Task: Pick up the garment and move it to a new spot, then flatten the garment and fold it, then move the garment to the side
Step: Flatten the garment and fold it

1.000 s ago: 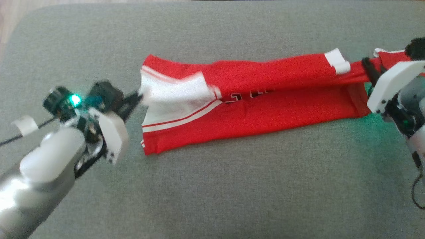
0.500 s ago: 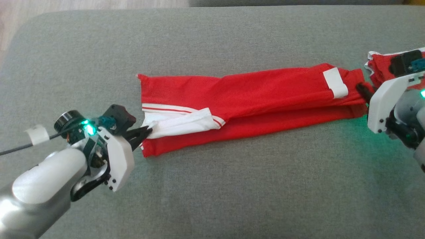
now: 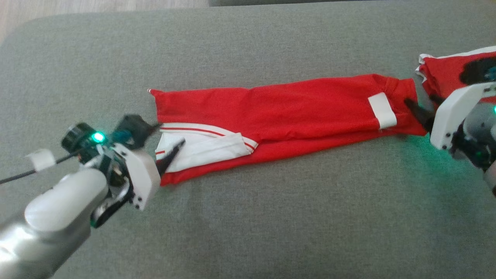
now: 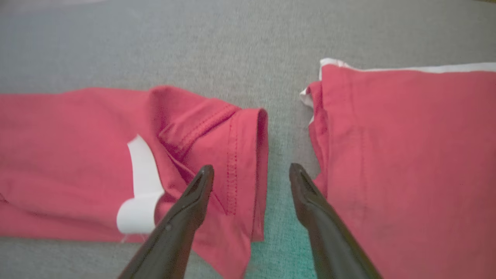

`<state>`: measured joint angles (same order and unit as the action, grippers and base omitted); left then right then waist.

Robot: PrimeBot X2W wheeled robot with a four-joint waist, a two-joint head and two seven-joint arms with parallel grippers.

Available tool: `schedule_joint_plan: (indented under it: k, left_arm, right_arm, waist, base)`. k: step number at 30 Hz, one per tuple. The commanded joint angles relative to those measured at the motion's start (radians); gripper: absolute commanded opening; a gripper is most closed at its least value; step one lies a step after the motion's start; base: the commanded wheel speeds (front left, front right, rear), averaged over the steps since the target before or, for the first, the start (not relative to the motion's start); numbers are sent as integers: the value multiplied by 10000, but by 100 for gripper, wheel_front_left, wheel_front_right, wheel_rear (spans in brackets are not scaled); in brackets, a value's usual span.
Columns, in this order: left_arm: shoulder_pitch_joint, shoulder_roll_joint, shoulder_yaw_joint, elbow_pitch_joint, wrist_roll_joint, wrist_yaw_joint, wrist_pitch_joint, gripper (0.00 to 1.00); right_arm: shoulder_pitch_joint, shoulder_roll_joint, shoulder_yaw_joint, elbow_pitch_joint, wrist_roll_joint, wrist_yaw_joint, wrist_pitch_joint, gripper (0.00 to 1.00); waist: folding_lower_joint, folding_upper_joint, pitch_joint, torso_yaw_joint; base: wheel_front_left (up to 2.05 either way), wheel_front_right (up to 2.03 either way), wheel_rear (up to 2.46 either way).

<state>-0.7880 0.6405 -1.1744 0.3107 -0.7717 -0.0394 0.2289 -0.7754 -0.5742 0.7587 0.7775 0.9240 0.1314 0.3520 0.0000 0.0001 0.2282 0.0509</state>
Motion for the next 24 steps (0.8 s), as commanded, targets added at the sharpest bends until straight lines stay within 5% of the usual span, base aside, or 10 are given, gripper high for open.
schedule_joint_plan:
  k: [1, 13, 18, 24]
  left_arm:
    - [-399, 229, 886, 18, 56, 345, -609, 100]
    - [81, -553, 2947, 217, -571, 2260, -4096, 100]
    - [875, -847, 3875, -78, -703, 2891, -4835, 100]
    - [2417, -1558, 5718, -1019, 339, 3220, -4901, 100]
  right_arm:
    - [-439, -91, -260, -271, 211, -7, -414, 100]
    - [-359, 793, -1563, -862, 134, -7, -4084, 100]
    - [191, 1698, -2274, -1154, -525, -7, -5743, 100]
    - [1479, 3434, -4531, -1841, -2051, -7, -6128, 100]
  waist:
    - [0, -1, -86, -35]
    - [0, -1, -740, 49]
    - [0, -1, -991, 21]
    - [0, -1, -1122, -41]
  base:
    - [0, 0, 0]
    - [0, 0, 0]
    - [0, 0, 0]
    - [0, 0, 0]
